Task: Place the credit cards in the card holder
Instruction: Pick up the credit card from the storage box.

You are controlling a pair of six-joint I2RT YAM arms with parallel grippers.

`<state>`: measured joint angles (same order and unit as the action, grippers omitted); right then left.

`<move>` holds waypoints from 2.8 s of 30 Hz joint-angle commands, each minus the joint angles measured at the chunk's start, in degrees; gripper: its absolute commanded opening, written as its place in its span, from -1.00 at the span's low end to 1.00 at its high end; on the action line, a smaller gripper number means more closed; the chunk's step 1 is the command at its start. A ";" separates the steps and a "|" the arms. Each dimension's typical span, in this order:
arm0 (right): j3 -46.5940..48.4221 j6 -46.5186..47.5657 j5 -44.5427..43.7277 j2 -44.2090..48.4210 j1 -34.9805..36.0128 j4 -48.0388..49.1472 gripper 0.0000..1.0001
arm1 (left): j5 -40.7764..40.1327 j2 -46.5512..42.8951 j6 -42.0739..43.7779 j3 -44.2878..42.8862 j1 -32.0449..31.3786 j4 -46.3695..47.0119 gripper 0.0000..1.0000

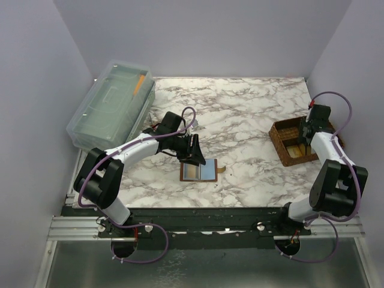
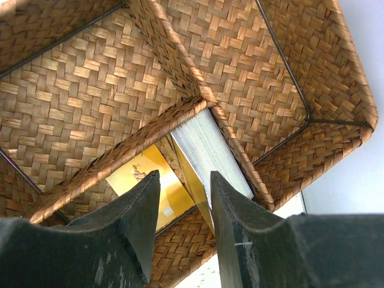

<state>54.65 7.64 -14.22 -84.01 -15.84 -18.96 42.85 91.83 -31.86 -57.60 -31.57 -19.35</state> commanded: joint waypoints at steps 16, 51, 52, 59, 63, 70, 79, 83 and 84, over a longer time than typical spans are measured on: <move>-4.29 3.75 5.70 -0.83 -3.87 8.59 -0.93 | 2.28 -1.72 1.01 1.52 0.16 1.31 -0.02; 12.07 -6.78 11.44 -4.45 -3.76 -18.60 -0.99 | 1.04 -1.21 1.02 1.73 0.21 2.01 -0.01; 12.85 -7.33 12.01 -5.42 -3.79 -19.97 -0.99 | 0.98 -1.22 1.09 1.71 0.24 1.96 -0.01; 18.50 -14.81 12.49 -12.31 -3.76 -28.40 -0.99 | 2.10 -0.81 0.83 1.85 0.46 2.21 -0.01; 22.63 -18.84 13.53 -13.00 -3.82 -32.95 -0.99 | 2.72 -0.62 0.75 1.91 0.46 2.27 -0.01; 29.31 -23.01 11.84 -12.15 -3.86 -40.87 -0.99 | 2.66 -0.77 0.74 2.14 0.43 2.39 -0.01; 28.40 -24.77 9.76 -9.21 -3.94 -40.36 -0.99 | 2.63 -1.47 0.74 2.41 0.45 2.63 -0.01; 25.19 -21.01 7.80 -10.00 -3.74 -41.09 -0.99 | 2.45 -1.48 0.73 2.36 0.46 2.73 -0.01; 24.66 -20.38 9.00 -9.84 -3.19 -40.31 -0.99 | 2.63 -1.48 0.69 2.40 0.46 2.74 -0.01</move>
<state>81.17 -15.86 -3.92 -96.07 -19.57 -58.76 43.99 91.35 -31.88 -55.75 -31.24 -17.80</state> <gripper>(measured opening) 0.005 0.494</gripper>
